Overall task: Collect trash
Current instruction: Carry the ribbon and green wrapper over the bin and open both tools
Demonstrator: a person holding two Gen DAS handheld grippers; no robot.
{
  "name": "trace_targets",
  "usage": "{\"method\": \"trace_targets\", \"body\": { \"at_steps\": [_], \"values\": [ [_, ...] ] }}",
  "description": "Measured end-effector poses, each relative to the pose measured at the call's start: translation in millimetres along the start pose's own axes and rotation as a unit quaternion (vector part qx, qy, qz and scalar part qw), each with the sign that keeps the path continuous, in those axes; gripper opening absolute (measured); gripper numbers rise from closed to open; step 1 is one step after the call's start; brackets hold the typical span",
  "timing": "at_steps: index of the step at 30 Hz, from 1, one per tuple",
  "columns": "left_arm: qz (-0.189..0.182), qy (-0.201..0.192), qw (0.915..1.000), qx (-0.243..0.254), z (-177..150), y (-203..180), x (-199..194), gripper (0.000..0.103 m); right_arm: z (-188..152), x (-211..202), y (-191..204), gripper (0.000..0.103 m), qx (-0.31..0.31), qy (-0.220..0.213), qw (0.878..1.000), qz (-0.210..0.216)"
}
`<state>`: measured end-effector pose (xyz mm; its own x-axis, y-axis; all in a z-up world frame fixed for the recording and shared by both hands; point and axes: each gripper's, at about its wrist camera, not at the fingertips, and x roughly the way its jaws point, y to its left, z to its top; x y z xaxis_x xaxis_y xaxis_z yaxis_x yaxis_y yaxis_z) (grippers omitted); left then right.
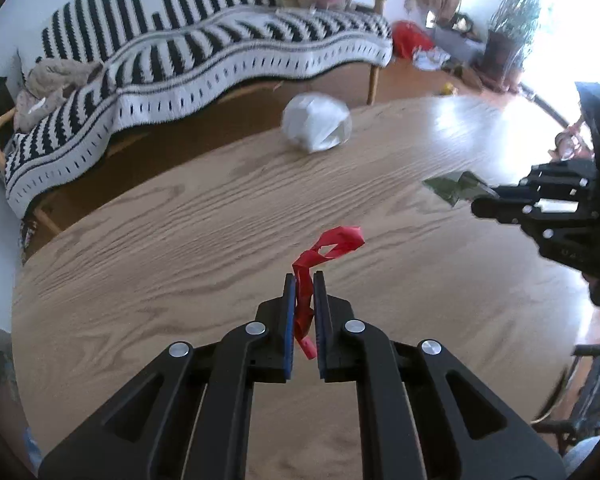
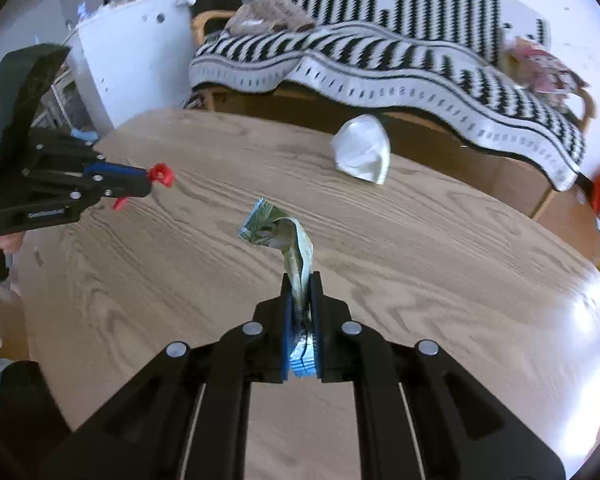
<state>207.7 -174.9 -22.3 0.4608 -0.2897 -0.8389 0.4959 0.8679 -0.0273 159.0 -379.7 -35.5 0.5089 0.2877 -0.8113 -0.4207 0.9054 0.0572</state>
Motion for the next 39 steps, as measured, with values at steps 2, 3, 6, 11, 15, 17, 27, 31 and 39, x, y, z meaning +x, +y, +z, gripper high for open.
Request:
{"method": "trace_targets", "body": {
  "at_steps": [2,3,6,11,15,17,27,31,39],
  "values": [
    [-0.014,-0.012,0.9998,-0.001,-5,-17,-20,0.007,-14,-26,-2,0.009,0.017,-0.01,1.0,-0.007],
    [-0.025,-0.02,0.9995,0.001,-10,-33,-33,0.007,-27,-46,-5,0.009,0.036,-0.016,0.999,-0.014],
    [-0.058,-0.031,0.9978,0.012,-22,-77,-58,0.007,-67,-93,-16,0.009,0.087,-0.029,0.996,-0.02],
    [-0.146,-0.021,0.9876,0.054,-58,-187,-77,0.007,-166,-191,-27,0.009,0.139,-0.039,0.985,-0.09],
    [-0.206,0.005,0.9733,0.101,-84,-269,-72,0.007,-247,-241,-33,0.009,0.18,-0.029,0.975,-0.127],
    [-0.228,0.022,0.9664,0.117,-98,-305,-65,0.007,-291,-266,-36,0.009,0.208,-0.027,0.968,-0.138],
    [-0.272,0.175,0.9365,0.136,-214,-436,31,0.007,-494,-242,-50,0.009,0.411,0.02,0.904,-0.114],
    [-0.264,0.203,0.9302,0.154,-232,-449,51,0.007,-532,-222,-50,0.009,0.451,0.032,0.887,-0.096],
    [-0.269,0.217,0.9263,0.151,-228,-450,66,0.007,-539,-217,-55,0.009,0.462,0.038,0.881,-0.092]
  ]
}}
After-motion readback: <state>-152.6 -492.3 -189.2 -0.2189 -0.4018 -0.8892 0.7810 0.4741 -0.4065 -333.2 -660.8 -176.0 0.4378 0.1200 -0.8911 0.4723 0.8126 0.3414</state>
